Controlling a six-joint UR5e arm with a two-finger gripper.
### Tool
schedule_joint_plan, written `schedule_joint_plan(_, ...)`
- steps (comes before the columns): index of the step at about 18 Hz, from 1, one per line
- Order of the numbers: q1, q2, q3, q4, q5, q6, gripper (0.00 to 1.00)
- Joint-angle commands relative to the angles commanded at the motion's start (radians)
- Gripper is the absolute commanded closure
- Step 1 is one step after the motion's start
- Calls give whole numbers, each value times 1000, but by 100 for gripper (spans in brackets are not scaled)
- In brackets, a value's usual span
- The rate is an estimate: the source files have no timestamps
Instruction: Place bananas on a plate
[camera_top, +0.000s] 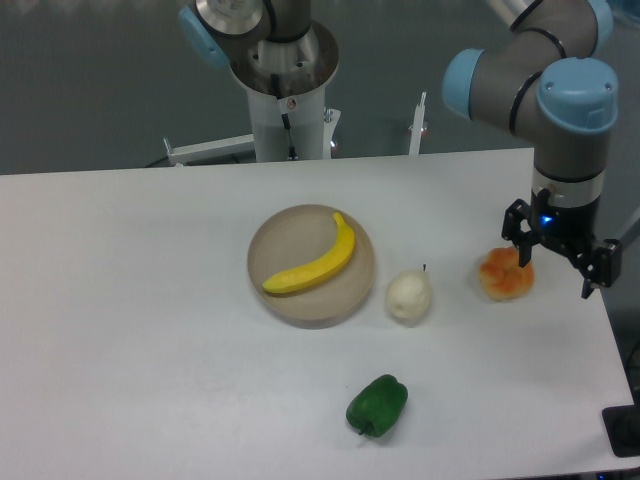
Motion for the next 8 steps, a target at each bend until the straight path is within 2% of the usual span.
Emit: schedule_joint_plan(8, -5, -2, -5, 3, 0, -3, 0)
